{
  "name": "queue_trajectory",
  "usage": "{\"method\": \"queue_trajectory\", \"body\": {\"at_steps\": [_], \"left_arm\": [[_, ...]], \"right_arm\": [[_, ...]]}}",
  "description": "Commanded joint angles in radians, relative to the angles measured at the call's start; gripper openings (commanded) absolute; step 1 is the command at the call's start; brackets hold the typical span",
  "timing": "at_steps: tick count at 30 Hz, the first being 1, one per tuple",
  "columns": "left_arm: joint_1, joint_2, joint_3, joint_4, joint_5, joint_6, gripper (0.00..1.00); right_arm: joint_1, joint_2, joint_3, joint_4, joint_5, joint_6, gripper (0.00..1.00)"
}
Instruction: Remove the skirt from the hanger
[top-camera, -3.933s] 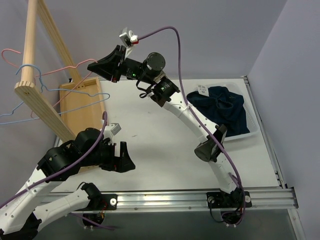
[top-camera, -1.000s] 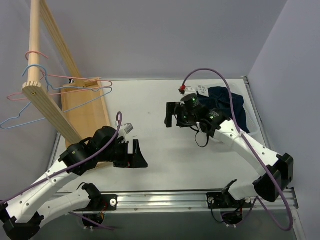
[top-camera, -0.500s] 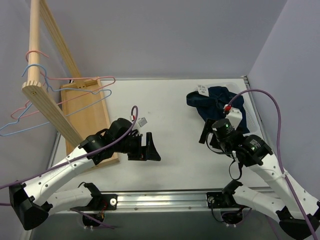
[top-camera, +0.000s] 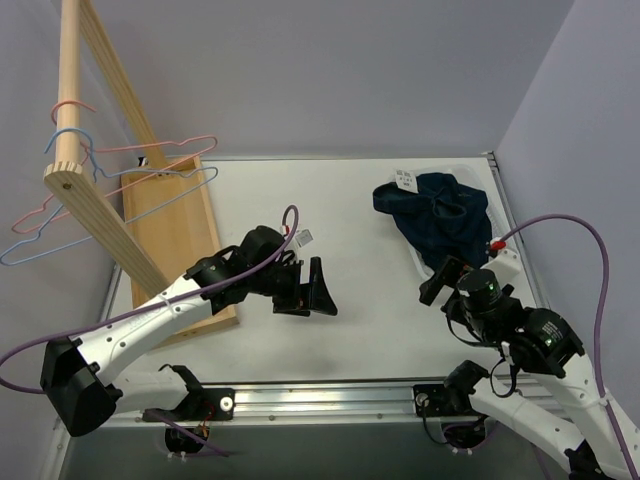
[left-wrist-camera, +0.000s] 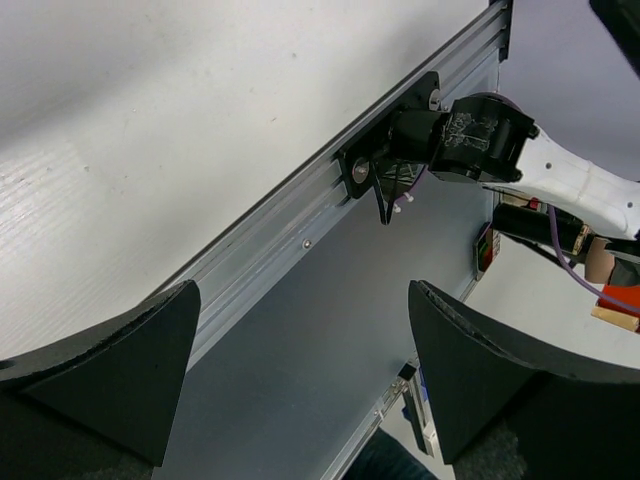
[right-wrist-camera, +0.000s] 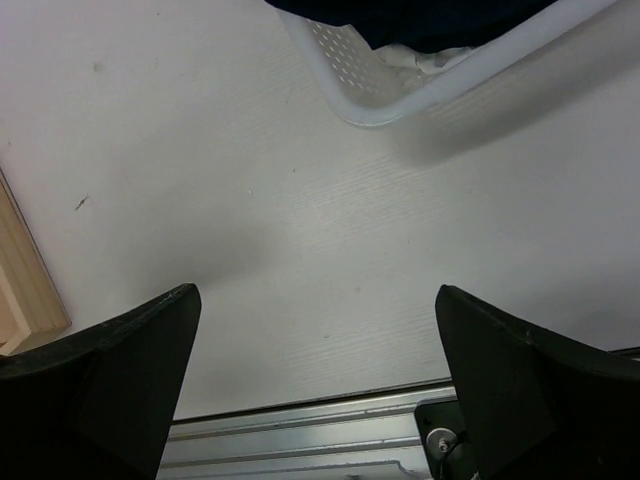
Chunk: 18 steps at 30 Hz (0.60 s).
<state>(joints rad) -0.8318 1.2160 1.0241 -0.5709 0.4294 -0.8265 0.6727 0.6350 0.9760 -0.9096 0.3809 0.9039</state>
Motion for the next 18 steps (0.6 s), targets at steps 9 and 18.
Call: {"method": "queue_trajectory", "body": {"at_steps": [9,18], "left_arm": [[-0.003,-0.045,0.021,0.025,0.023,0.017,0.94],[-0.004,-0.082,0.002,0.005,0.016,0.018,0.94]], "right_arm": [[-0.007,-0.054,-0.066,-0.029,-0.004,0.076,1.0],[-0.007,-0.06,-0.097,-0.031,-0.01,0.098,1.0]]}}
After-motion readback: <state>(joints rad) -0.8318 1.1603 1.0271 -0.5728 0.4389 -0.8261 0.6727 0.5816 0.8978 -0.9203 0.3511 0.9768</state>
